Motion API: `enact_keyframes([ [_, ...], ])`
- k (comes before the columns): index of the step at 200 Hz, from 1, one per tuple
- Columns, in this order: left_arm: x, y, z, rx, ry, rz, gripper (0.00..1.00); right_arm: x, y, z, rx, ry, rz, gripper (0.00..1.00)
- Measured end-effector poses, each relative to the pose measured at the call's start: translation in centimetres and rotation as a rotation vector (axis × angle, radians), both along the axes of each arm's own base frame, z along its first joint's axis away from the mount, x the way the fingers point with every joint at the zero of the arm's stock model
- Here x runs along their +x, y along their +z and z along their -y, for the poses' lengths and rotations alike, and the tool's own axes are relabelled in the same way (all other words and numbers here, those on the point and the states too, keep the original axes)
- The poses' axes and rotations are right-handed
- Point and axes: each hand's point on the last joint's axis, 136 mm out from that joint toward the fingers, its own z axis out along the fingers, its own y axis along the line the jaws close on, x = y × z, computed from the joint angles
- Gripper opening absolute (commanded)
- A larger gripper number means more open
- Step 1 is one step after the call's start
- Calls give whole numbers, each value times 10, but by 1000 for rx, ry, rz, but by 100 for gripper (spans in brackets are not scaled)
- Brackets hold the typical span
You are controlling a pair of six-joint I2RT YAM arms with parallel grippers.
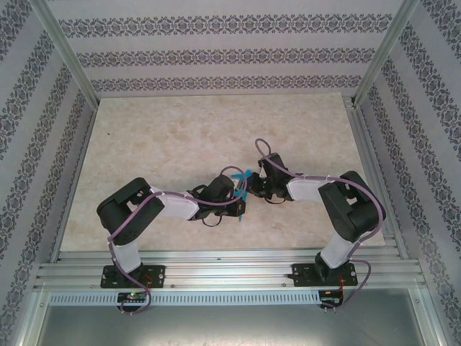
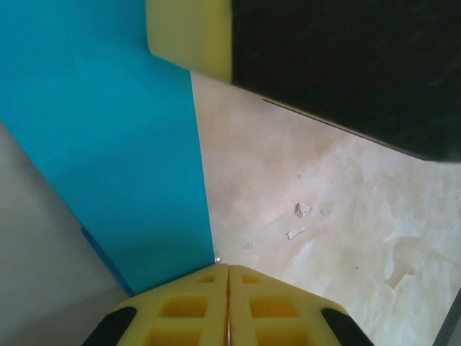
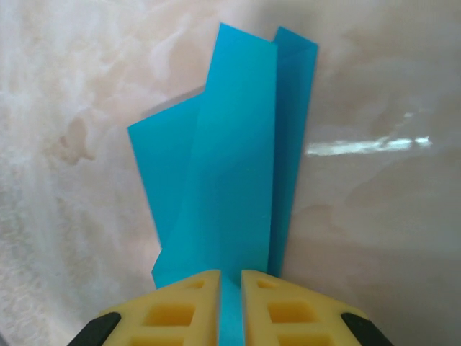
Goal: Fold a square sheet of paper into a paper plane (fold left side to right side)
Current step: Fold the wing for the fifth time at the center of the table.
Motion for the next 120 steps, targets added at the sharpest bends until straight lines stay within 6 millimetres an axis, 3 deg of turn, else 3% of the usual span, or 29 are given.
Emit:
enact_keyframes([
  [120, -31, 0, -5, 16, -116, 28, 13, 3, -8, 0, -97, 55, -40, 15],
])
